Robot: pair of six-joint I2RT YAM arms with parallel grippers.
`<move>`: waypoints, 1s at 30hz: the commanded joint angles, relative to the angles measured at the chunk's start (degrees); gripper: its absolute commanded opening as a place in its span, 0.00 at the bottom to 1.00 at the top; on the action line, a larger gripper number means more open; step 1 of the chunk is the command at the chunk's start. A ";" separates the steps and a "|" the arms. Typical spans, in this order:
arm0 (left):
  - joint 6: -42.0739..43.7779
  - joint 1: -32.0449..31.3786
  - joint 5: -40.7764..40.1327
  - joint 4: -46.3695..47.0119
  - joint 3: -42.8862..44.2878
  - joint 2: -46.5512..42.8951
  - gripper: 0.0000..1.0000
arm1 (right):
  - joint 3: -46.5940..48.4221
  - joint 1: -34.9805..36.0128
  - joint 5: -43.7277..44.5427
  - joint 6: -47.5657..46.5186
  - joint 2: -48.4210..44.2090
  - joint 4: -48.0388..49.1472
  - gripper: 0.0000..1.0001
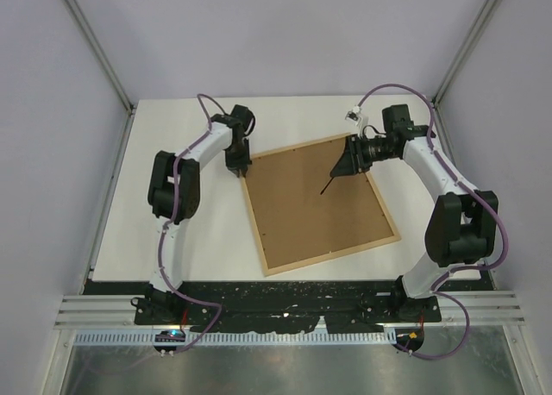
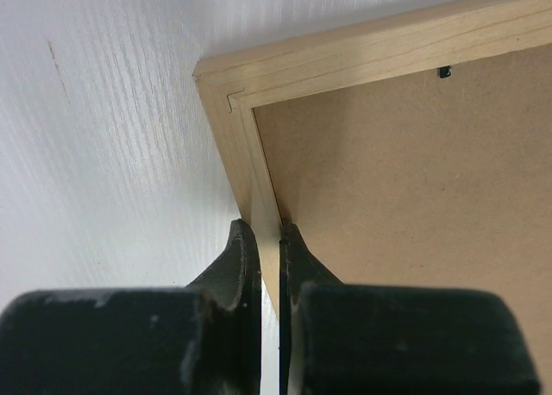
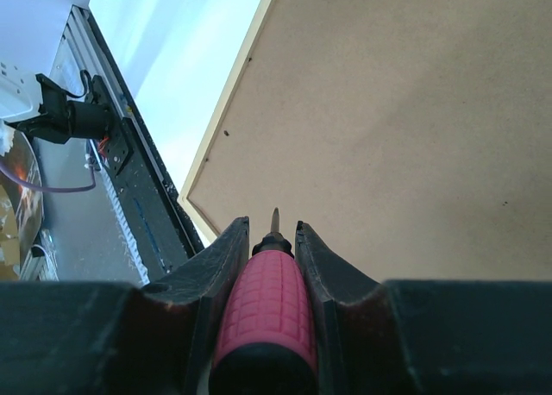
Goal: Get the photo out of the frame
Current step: Adjust the photo frame at the center of the board.
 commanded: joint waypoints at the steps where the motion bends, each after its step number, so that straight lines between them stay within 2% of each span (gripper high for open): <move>1: 3.53 -0.50 -1.08 -1.17 4.65 1.10 0.00 | -0.02 -0.97 -0.72 -0.53 -0.44 0.41 0.08; 4: 5.81 -0.41 0.76 -2.13 10.35 3.03 0.01 | -0.11 -1.59 0.59 2.01 0.36 2.51 0.08; 6: 7.14 -0.06 2.34 -2.75 14.66 4.79 0.23 | -0.37 -2.03 2.17 4.55 0.88 4.71 0.08; 8: 7.14 0.64 5.68 -3.10 18.44 6.38 0.38 | -0.46 -2.55 3.84 6.68 1.41 6.29 0.08; 10: 7.58 0.73 5.78 -3.45 20.47 6.73 0.53 | -0.63 -3.25 4.55 7.91 1.59 7.09 0.08; 13: 7.76 0.73 6.56 -3.72 19.08 4.72 0.64 | -1.60 -3.78 4.81 8.53 0.62 7.62 0.08; 16: 6.53 0.73 9.19 -1.97 11.28 0.07 0.66 | -3.09 -3.79 5.25 8.44 -1.48 8.58 0.08; 19: 5.47 0.56 12.44 2.16 -0.85 -6.26 0.66 | -4.15 -3.87 5.08 8.70 -2.80 9.03 0.08; 23: 4.60 -1.02 14.56 6.56 -12.02 -10.40 0.66 | -4.94 -3.87 4.82 8.97 -3.86 9.03 0.08; 26: 3.01 -1.99 16.40 9.46 -16.25 -12.42 0.66 | -5.64 -3.87 5.16 8.97 -4.91 9.03 0.08; 30: 1.61 -3.48 17.82 10.17 -16.26 -12.52 0.66 | -6.61 -3.87 5.69 9.14 -6.32 9.03 0.08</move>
